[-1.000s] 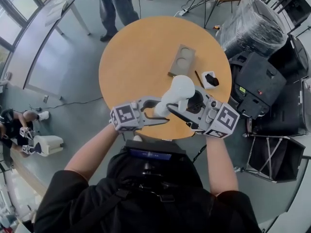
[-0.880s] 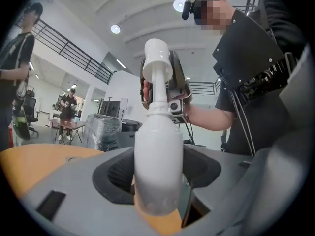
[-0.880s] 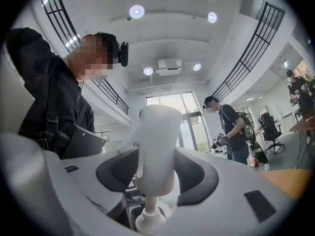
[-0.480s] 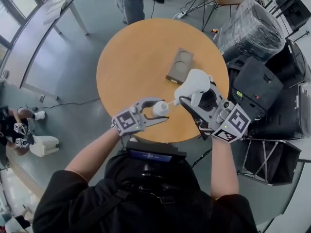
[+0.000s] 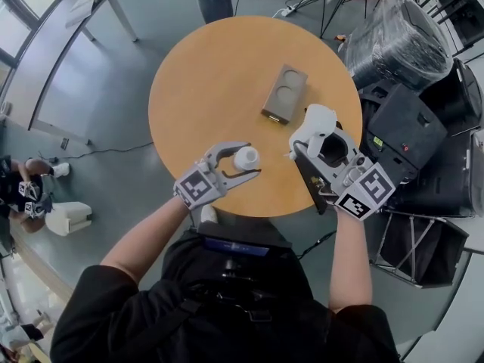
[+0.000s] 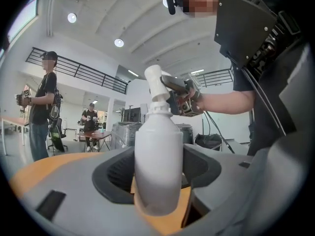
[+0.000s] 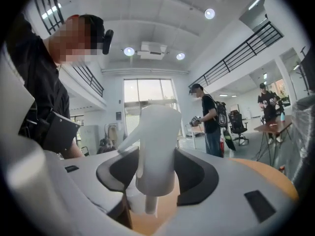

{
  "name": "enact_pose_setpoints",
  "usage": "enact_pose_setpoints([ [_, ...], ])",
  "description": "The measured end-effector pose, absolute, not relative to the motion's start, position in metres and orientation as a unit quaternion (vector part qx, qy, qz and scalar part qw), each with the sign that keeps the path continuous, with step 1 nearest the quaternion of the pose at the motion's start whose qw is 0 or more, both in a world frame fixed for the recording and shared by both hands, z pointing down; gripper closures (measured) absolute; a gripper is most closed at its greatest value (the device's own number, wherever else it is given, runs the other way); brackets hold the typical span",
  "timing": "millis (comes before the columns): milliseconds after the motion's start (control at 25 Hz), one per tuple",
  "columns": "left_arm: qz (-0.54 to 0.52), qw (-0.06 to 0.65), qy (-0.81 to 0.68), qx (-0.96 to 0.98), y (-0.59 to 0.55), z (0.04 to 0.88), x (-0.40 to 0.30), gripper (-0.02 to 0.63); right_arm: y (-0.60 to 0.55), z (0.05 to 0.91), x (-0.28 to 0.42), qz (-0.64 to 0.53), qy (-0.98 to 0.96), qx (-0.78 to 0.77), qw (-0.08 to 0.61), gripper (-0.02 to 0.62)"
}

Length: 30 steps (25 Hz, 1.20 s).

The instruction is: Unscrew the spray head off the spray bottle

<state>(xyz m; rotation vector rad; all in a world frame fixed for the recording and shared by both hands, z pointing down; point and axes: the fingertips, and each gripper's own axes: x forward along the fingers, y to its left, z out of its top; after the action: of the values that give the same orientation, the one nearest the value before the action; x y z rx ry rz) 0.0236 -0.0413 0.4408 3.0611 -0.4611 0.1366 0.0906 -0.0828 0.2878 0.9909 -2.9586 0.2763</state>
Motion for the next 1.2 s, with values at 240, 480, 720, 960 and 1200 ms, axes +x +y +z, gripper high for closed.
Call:
enact_pose_setpoints([
  [240, 0.021, 0.035, -0.161, 0.986, -0.071, 0.463, 0.022, 0.298, -0.116, 0.385, 0.091, 0.168, -0.915, 0.361, 0.063, 0.362],
  [480, 0.022, 0.039, -0.181, 0.982, -0.1, 0.51, 0.034, 0.298, -0.133, 0.489, 0.103, 0.233, -0.89, 0.376, 0.106, 0.371],
  [720, 0.032, 0.062, -0.192, 0.979, -0.124, 0.573, 0.043, 0.298, -0.145, 0.604, 0.103, 0.306, -0.861, 0.383, 0.134, 0.376],
  [960, 0.038, 0.082, -0.203, 0.975, -0.139, 0.631, 0.049, 0.298, -0.155, 0.674, 0.104, 0.338, -0.846, 0.384, 0.153, 0.374],
  [1200, 0.042, 0.102, -0.234, 0.966, -0.17, 0.686, 0.052, 0.298, -0.173, 0.734, 0.115, 0.349, -0.83, 0.395, 0.181, 0.374],
])
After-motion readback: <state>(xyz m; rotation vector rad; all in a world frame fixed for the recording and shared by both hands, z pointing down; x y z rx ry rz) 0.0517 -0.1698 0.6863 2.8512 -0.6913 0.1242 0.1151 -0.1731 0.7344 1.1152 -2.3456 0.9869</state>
